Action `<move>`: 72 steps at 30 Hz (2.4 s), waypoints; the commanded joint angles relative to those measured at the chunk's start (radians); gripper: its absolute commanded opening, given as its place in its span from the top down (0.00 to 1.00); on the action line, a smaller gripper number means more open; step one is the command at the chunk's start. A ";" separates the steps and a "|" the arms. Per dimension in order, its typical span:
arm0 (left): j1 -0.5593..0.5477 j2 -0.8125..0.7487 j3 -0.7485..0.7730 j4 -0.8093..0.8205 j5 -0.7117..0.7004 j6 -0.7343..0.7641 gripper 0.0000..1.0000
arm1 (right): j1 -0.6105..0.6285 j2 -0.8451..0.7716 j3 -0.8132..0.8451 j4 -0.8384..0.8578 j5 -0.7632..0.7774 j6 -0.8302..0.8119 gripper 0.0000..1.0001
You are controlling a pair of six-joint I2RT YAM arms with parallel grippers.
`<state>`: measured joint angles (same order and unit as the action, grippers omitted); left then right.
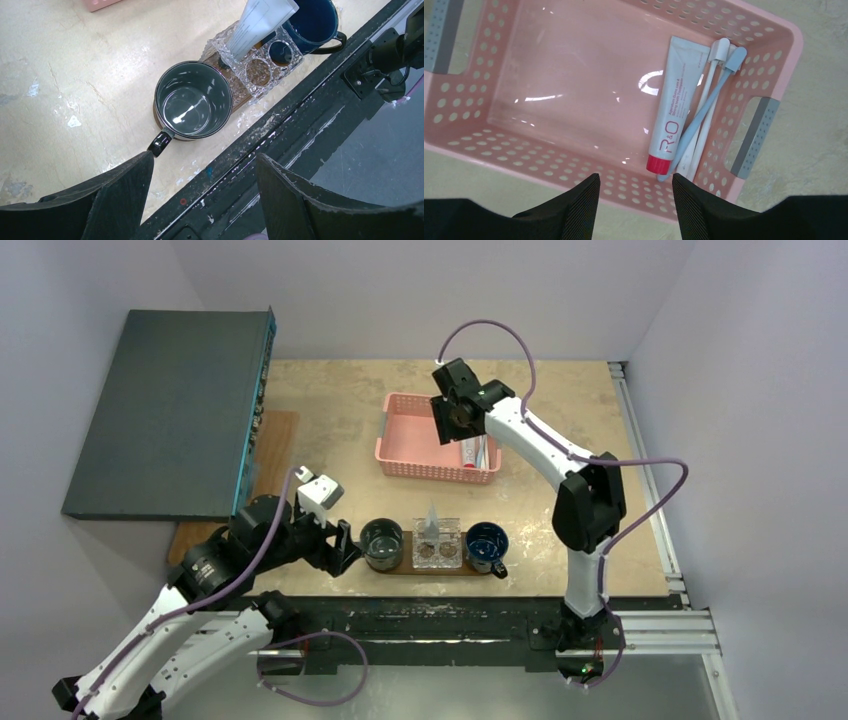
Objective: Prepare toiletry sets of a toothbrush and toothpaste on the tray
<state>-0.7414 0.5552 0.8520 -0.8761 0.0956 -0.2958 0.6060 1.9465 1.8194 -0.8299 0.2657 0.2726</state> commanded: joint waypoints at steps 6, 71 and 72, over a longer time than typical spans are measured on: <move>0.004 0.012 -0.004 0.043 -0.016 0.002 0.26 | -0.074 0.080 -0.015 0.106 -0.068 0.013 0.42; 0.004 0.015 0.000 0.048 0.001 -0.005 0.25 | -0.156 -0.128 -0.049 0.266 -0.108 0.026 0.84; 0.004 0.015 0.000 0.050 0.001 -0.006 0.25 | -0.155 -0.153 -0.063 0.268 -0.116 0.029 0.84</move>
<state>-0.7414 0.5709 0.8520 -0.8761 0.0853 -0.2958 0.4496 1.9099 1.7901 -0.6182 0.1490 0.2985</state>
